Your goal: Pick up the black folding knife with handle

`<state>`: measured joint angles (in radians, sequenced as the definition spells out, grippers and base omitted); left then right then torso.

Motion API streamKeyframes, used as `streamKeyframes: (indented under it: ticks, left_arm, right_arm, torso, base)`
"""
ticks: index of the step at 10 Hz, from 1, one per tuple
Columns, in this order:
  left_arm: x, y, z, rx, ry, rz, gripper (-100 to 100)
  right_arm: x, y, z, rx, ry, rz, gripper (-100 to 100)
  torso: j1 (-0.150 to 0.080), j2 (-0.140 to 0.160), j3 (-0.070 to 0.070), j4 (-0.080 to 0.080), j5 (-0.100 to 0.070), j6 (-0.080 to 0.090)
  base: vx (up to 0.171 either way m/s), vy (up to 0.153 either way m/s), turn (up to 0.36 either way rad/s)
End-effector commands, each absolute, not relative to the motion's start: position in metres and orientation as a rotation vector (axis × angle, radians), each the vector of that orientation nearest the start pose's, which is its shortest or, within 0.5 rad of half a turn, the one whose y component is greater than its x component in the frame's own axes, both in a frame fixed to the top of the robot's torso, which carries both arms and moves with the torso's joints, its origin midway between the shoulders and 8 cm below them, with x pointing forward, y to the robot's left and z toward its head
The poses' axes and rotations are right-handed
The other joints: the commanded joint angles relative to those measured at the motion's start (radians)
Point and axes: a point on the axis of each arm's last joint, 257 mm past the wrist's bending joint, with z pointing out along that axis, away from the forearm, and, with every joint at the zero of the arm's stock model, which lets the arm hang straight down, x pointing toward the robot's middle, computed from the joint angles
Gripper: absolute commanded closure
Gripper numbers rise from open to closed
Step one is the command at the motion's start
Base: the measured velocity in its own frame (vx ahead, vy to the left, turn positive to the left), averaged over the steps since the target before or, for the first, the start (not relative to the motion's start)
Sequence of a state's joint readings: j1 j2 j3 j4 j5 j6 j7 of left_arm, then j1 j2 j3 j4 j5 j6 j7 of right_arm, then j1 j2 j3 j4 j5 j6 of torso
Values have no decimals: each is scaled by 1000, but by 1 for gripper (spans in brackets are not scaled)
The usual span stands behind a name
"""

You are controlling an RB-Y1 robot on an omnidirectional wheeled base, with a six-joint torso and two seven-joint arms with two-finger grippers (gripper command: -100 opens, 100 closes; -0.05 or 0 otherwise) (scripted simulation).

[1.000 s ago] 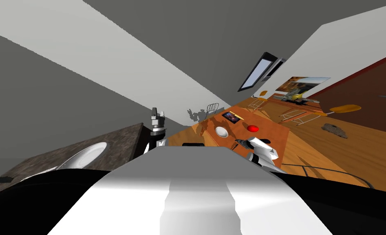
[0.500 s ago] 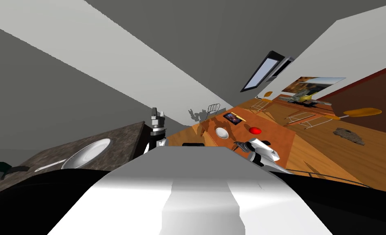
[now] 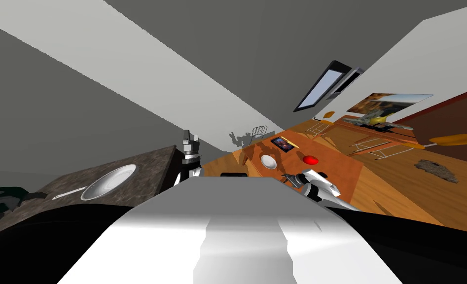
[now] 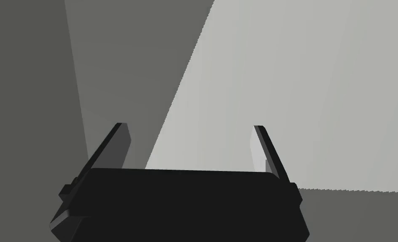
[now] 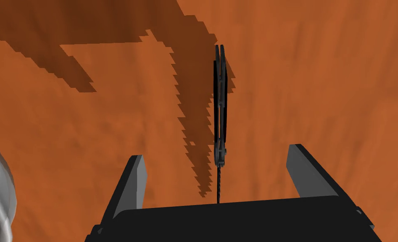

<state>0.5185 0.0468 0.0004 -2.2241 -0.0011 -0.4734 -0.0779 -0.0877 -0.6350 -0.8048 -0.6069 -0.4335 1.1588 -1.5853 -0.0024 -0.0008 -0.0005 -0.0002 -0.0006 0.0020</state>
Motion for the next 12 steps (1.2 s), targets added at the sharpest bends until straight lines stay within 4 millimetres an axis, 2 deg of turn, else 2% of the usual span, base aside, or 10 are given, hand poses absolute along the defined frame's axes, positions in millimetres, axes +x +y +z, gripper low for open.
streamKeyframes:
  ticks: [1, 2, 3, 4, 7, 12]
  left_arm:
    - [357, 281, -12, -670, 739, -1200, 0]
    - [357, 281, -12, -670, 739, -1200, 0]
    - [357, 281, -12, -670, 739, -1200, 0]
    - [357, 281, -12, -670, 739, -1200, 0]
    - [357, 281, -13, -671, 739, -1200, 0]
    - [357, 281, -13, -670, 739, -1200, 0]
  right_arm:
    - [148, -595, -508, -2629, 1639, 0, -100]
    - [151, -598, -509, -2644, 1630, -24, -100]
    - [151, -597, -509, -2640, 1632, -18, 0]
    - [146, -595, -512, -2658, 1600, -19, -100]
    - [136, -591, -517, -2693, 1537, -19, -100]
    - [109, -582, -529, -2767, 1399, -17, -100]
  torso:
    - [0, 0, 0, 0, 0, 0]
    - [0, 0, 0, 0, 0, 0]
    - [1, 0, 0, 0, 0, 0]
    - [2, 0, 0, 0, 0, 0]
    - [3, -11, -6, -2, 1, 0]
    - [2, -11, -6, -2, 1, 0]
  base:
    - [2, -35, 46]
    - [1, -17, 9]
    - [0, 0, 0]
    - [61, -20, -130]
    - [160, 5, -187]
    - [157, 5, -202]
